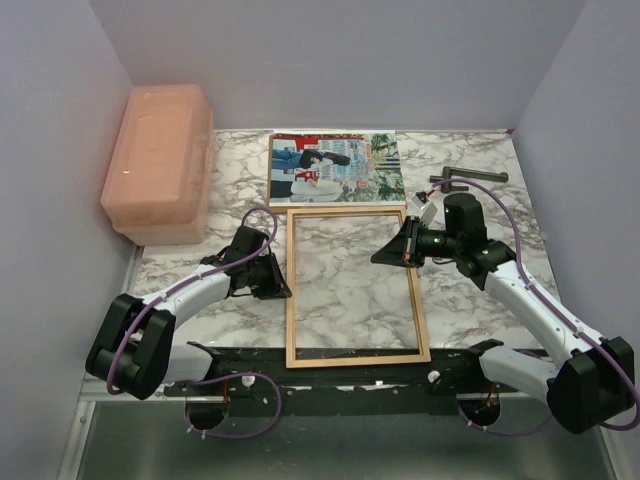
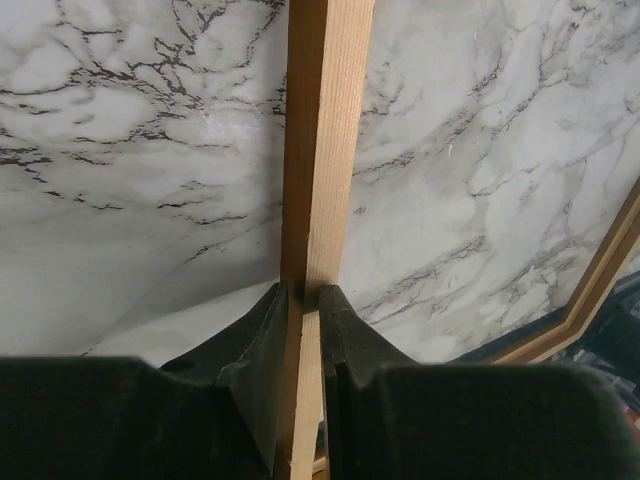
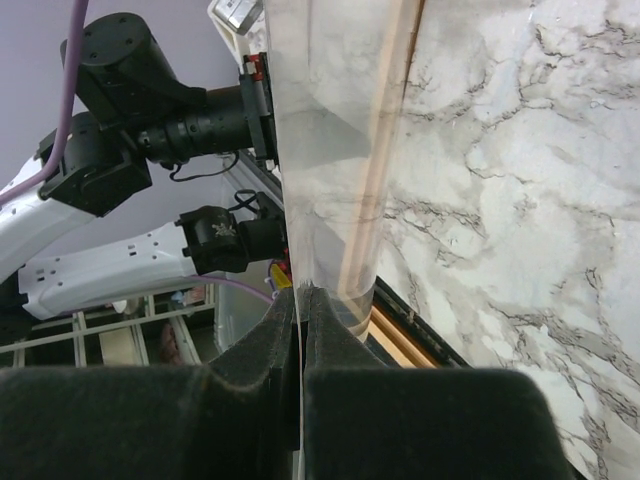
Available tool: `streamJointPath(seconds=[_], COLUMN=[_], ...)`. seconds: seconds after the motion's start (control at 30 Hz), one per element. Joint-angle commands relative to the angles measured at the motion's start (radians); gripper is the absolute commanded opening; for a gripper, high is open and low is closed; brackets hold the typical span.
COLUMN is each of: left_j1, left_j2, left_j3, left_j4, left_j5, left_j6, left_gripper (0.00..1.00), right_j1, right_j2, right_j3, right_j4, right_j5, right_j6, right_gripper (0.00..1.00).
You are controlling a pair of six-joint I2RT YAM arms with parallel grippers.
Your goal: Put the photo into the frame
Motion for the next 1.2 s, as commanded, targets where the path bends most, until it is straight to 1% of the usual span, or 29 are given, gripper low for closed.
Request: streamJointPath(seconds=[0.0, 0.43, 0.67, 0.93, 1.17], left_j1=[-0.002, -0.002, -0.002, -0.003, -0.003], left_j2=[0.048, 0.047, 0.047, 0.045, 0.045], left_j3=[-0.056, -0.058, -0.058, -0.061, -0.060], left_j4=[-0.033, -0.029, -0.029, -0.026, -0.028], left_j5=[-0.081, -0.078, -0.076, -0.075, -0.075], left_j6=[0.030, 0.031, 0.033, 0.033, 0.033], left_gripper=[0.20, 0.20, 0.19, 0.19, 0.19], right_j1=[0.011, 0.011, 0.011, 0.011, 0.011], right_j2=[0.013, -0.024, -0.055, -0.057, -0.049], right_j3=[-0.049, -0.064, -0.083, -0.078, -0.122], right_j4=[0.043, 0.087, 0.103, 0.122, 0.096], right_j5=[-0.068, -0.038, -0.045, -0.058, -0.034], right_j6=[0.050, 0.164, 0.191, 0.205, 0.146], right_gripper=[0.00, 0.00, 0.00, 0.00, 0.01])
